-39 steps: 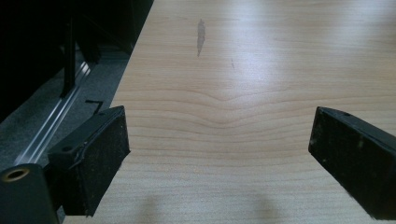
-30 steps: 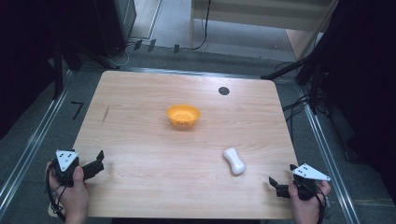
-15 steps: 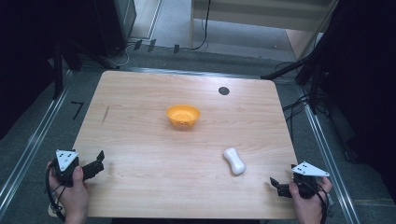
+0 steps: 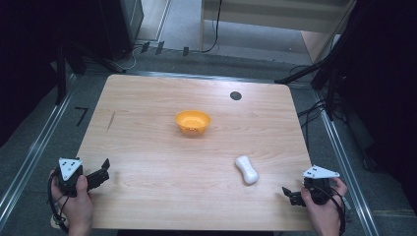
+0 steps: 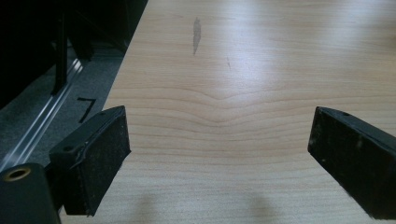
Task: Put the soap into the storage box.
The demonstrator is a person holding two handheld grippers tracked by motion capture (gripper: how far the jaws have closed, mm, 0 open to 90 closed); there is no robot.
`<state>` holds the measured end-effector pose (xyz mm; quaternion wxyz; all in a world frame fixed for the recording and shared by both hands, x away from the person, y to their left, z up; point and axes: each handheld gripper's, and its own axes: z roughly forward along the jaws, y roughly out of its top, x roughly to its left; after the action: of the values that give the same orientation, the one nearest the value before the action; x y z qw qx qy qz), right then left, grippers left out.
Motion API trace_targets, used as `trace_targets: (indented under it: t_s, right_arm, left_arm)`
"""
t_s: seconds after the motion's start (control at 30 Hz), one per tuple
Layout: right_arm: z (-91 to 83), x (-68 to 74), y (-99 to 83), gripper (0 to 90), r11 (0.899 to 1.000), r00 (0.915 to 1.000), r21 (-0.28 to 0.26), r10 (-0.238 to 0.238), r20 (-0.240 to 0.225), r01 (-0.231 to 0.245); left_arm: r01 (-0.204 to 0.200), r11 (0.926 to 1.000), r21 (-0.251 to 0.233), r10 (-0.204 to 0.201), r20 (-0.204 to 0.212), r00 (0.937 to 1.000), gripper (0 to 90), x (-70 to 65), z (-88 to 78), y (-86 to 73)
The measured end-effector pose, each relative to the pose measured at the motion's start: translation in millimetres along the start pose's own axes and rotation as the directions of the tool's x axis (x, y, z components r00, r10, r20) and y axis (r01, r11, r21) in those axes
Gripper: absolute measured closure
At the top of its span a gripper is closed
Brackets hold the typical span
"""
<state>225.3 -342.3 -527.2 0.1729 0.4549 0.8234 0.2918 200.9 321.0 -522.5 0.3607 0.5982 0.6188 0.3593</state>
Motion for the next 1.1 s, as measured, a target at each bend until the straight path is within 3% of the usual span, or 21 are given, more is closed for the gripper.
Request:
trace_targets:
  t_s: [0.33,0.5,0.7,0.8,1.1]
  right_arm:
    - [7.1,4.8,13.3,0.0,0.995,0.9998,0.095,-0.001,-0.02,0.003]
    - [12.7,10.8,21.8,0.0,0.987,0.9998,0.159,-0.002,-0.018,0.005]
    - [17.6,15.7,29.0,0.0,0.98,0.9998,0.198,0.011,-0.018,-0.007]
    - [21.4,20.8,36.2,0.0,0.971,0.9999,0.241,0.005,-0.016,-0.001]
    - [23.9,31.8,54.5,0.0,0.96,0.9999,0.281,0.003,-0.012,0.001]
  left_arm:
    - [0.0,1.0,0.002,0.0,0.001,1.0,5.9,0.2,0.2,0.1]
    - [0.001,1.0,0.008,-0.001,0.003,1.0,5.9,0.4,0.5,0.3]
    - [-0.003,0.9998,0.02,0.003,0.005,1.0,5.9,0.8,1.4,0.9]
    - [0.001,0.9998,0.019,-0.001,0.01,1.0,5.9,0.9,1.7,0.8]
    - [0.008,0.9997,0.021,-0.008,0.015,0.9999,5.9,1.6,2.1,0.9]
